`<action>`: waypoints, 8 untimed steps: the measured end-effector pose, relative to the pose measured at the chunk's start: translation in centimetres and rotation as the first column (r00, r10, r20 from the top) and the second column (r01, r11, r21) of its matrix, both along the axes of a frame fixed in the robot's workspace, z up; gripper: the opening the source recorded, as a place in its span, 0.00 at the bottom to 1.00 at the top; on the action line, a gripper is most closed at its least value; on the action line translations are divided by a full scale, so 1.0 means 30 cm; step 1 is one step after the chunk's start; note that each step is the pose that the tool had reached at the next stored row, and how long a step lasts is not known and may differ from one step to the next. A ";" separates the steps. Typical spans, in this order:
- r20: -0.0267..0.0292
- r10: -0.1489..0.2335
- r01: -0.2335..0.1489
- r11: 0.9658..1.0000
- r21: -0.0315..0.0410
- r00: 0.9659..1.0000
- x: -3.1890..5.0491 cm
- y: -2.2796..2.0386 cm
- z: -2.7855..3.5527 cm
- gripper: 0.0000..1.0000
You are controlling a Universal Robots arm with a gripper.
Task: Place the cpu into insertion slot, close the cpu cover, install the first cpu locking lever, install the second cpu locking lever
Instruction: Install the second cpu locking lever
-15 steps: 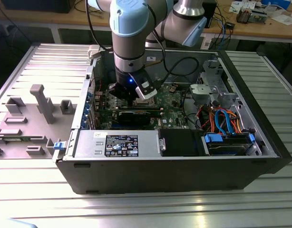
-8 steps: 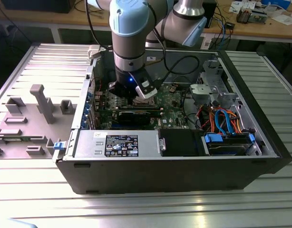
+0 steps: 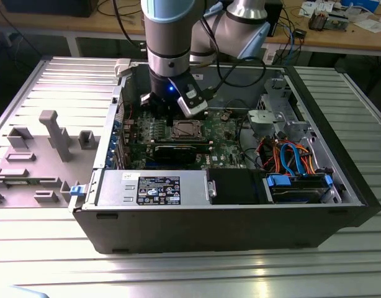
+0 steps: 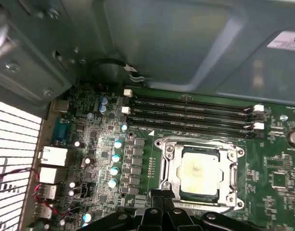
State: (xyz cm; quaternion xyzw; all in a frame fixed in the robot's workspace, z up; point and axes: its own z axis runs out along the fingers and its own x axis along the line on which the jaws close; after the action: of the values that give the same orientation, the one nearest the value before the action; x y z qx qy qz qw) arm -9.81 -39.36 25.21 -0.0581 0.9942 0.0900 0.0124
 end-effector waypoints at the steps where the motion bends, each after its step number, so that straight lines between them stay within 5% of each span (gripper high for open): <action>1: 0.000 0.000 0.000 1.000 0.000 1.000 0.000 0.000 0.011 0.11; 4: -0.002 0.000 0.000 1.000 0.000 1.000 0.002 -0.005 0.026 0.11; 8: -0.022 0.000 0.000 1.000 0.000 1.000 0.020 -0.025 0.025 0.11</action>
State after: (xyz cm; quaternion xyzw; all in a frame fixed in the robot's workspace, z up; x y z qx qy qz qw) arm -9.20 -40.10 25.96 -0.0571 0.9942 0.0907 0.0013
